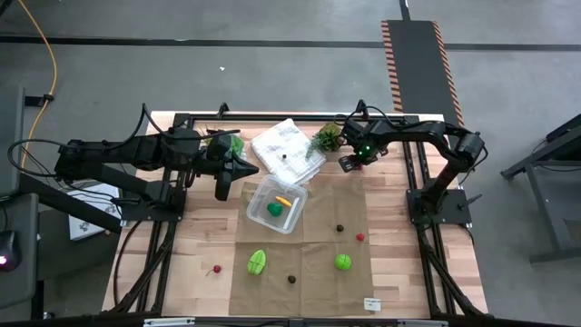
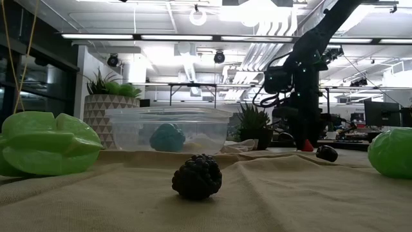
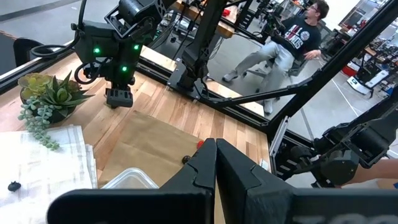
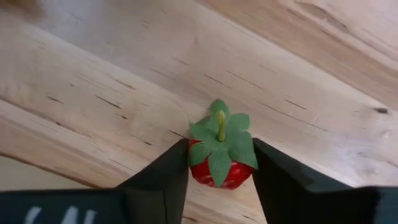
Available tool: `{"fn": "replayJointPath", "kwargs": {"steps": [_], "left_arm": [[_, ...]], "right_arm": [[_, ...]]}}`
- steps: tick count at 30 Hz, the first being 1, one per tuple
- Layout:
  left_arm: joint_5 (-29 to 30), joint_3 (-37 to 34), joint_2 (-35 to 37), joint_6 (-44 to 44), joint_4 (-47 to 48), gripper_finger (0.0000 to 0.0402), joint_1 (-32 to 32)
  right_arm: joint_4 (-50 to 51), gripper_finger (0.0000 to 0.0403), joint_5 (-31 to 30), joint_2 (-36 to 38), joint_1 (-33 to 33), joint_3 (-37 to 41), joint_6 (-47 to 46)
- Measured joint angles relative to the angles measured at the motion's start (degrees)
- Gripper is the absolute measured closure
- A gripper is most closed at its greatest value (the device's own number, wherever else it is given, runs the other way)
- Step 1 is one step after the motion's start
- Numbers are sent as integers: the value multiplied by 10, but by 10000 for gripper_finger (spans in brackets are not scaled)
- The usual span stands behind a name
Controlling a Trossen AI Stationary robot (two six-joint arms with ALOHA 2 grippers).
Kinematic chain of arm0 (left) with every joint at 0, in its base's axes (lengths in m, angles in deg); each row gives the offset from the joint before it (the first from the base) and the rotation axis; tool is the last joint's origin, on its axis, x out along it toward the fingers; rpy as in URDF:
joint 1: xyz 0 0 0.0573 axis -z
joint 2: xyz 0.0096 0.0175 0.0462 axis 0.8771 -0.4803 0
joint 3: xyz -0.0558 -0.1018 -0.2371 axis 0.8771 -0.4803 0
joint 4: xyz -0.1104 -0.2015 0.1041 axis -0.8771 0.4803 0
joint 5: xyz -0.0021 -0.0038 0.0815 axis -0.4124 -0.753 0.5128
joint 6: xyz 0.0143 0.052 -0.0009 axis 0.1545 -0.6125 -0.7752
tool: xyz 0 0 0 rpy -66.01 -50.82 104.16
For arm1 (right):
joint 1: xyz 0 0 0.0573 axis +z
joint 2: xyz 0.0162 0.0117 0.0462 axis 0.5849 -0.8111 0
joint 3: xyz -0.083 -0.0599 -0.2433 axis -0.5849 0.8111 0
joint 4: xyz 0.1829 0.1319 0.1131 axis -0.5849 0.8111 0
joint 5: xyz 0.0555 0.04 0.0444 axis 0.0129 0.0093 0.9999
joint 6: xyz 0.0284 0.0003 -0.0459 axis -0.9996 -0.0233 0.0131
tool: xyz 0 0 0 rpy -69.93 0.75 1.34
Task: Pick and placing Produce into tupperware
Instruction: Put the red strawberry into transparent bin
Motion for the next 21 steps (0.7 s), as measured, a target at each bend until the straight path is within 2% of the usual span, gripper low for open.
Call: {"fn": "replayJointPath", "kwargs": {"steps": [5,21], "left_arm": [[0,0,0,0,0,401,0],[0,0,0,0,1,401,0]], "right_arm": [[0,273,0,0,0,0,0],[17,276,-3,23,0,0,4]]}}
